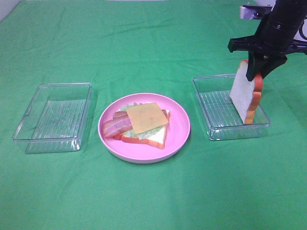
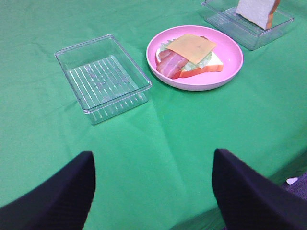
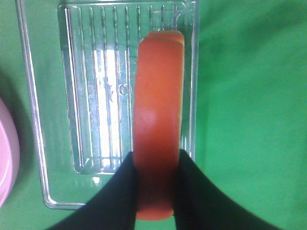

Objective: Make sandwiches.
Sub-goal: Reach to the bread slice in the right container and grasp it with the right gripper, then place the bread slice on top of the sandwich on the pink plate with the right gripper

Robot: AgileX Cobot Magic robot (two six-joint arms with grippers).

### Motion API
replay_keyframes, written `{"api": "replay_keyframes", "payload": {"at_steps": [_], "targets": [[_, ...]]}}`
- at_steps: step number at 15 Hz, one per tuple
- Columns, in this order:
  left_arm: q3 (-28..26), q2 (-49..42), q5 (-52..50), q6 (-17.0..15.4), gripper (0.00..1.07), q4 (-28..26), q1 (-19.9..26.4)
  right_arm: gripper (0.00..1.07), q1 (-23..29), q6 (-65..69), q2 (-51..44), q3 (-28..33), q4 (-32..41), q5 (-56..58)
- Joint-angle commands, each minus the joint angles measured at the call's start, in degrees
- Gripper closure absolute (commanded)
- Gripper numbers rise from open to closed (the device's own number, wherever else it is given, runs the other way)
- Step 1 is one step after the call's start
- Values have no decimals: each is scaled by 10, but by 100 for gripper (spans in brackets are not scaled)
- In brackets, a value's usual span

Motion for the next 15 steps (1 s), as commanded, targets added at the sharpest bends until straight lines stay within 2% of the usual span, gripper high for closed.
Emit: {"api": "replay_keyframes", "payload": {"at_steps": [1,6,11,15], "targets": [[1,-10,-6,-1,40,0,1,107,-2,1,-1,2,-2,-3],[1,-10,-6,-1,40,0,1,107,-2,-2,-50,2,45,-1],[1,-10,-6,-1,40,0,1,107,-2,-88,-106,17,248,32],[1,-10,-6,-1,40,0,1,107,-1,-198,-121,117,453,17]]}}
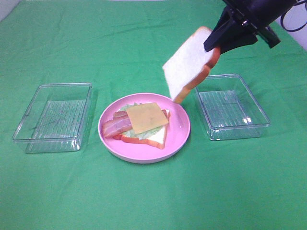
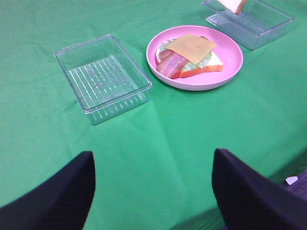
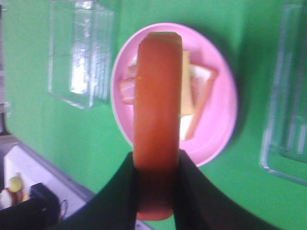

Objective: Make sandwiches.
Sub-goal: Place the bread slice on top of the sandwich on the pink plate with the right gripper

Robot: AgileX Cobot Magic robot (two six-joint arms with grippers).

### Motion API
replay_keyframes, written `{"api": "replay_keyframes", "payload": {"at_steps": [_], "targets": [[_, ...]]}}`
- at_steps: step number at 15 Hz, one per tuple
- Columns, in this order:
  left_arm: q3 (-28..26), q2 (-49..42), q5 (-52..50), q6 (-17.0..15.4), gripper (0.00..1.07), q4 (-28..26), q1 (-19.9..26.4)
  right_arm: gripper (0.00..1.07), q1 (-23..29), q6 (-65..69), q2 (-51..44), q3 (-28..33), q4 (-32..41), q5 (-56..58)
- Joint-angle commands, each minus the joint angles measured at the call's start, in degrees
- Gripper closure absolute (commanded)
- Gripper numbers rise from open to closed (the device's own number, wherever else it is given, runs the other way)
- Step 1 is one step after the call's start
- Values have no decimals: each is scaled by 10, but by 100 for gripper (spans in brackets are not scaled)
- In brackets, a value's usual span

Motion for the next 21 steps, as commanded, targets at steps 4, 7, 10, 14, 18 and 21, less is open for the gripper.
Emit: {"api": "replay_keyframes", "payload": {"at_steps": [4,7,10,14,18,21], "targets": [[1,-10,-6,-1,40,0,1,107,-1,-146,-7,183,258,-69],[1,-10,-6,-1,40,0,1,107,-1,-193,3,239,337,-115],[1,-10,-6,-1,40,0,1,107,15,-224,39,248,403,-117],[1,-10,-6,-1,40,0,1,107,81,-242,87,246,456,-160],[1,-10,-6,-1,40,0,1,107,79,-254,114,246,455,-184],[1,-10,-6,-1,40,0,1,75,79,-268,114,246,449,-197]]}}
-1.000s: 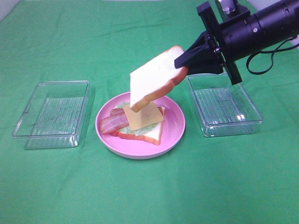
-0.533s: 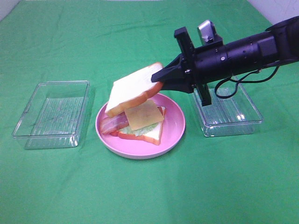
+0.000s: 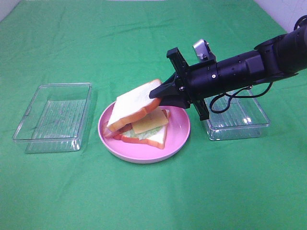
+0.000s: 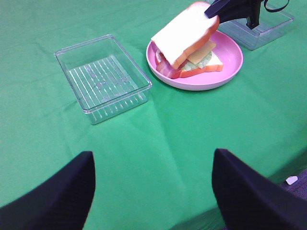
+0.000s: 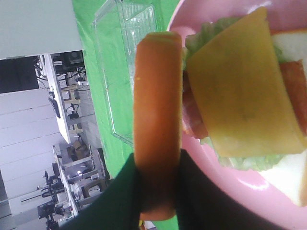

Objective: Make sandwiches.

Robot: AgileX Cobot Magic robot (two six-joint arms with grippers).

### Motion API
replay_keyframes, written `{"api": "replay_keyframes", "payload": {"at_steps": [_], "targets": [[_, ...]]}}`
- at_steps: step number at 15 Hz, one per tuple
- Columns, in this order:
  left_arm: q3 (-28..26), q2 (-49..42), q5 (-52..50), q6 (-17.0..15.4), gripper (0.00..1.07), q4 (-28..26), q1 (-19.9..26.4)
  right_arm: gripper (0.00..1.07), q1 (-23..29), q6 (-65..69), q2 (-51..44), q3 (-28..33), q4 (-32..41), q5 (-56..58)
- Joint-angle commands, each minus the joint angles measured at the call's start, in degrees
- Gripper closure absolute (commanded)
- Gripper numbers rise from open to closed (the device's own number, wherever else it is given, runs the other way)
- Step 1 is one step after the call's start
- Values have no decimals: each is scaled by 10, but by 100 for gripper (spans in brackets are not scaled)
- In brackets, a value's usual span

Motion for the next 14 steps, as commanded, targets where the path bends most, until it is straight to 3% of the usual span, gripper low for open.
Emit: {"api": "replay_keyframes", "payload": {"at_steps": [1,2,3,5,7,10,11,14], "targets": [[1,-10,-6,-1,40,0,1,58,-1,-13,-2,2,-1,-3],[1,-10,-6,-1,40,0,1,38,-1,-16,-2,2,-3,-3],[1,-10,-6,-1,40,0,1,28,-1,-17,-2,2,-7,-3],[1,-10,-6,-1,40,0,1,25,-2,-17,-5,2,-24,-5],[1,-10,-6,-1,40,0,1,25,-2,-11,-21,2,-86,-8],[1,-10,-6,-1,40,0,1,25,-2,66,-69,2,-228,-13],[1,-10,-6,-1,40,0,1,25,-2,119,-103,2,-321,-15],[1,-10,-6,-1,40,0,1,25,-2,201,-168,2,-451,-9]]}}
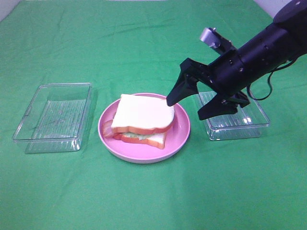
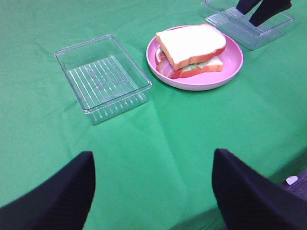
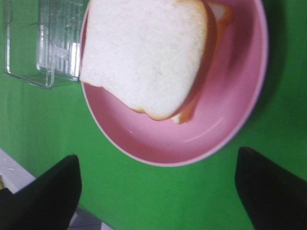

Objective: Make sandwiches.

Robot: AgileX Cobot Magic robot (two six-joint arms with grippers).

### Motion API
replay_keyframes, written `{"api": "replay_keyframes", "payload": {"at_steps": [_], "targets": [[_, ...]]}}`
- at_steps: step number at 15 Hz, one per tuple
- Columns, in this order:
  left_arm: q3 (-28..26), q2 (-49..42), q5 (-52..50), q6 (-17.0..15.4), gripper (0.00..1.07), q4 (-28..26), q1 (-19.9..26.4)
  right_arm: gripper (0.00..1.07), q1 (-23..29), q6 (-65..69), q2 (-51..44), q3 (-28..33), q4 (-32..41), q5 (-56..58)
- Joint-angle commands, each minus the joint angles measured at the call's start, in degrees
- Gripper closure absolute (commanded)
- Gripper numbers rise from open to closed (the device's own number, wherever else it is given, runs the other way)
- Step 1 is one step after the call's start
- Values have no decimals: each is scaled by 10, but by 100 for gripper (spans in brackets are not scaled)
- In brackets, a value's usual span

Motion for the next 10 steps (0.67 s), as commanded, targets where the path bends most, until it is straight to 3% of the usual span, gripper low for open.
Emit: {"api": "replay_keyframes", "payload": {"at_steps": [1,2,3,4,7,10], "targets": [[1,-10,-6,-1,40,0,1,25,-2,70,-66,2,-115,24],[1,-10,-6,-1,40,0,1,25,-2,109,-135,2,-184,66],[1,-10,-6,-1,40,0,1,25,-2,109,-135,2,-184,66],[1,-10,-6,-1,40,0,1,25,-2,134,-212,3,-225,104],[1,-10,-6,-1,40,0,1,25,-1,136,-326,29,-231,124],[1,-10,-6,-1,40,0,1,25,-1,136,-474,103,-236,127]]}}
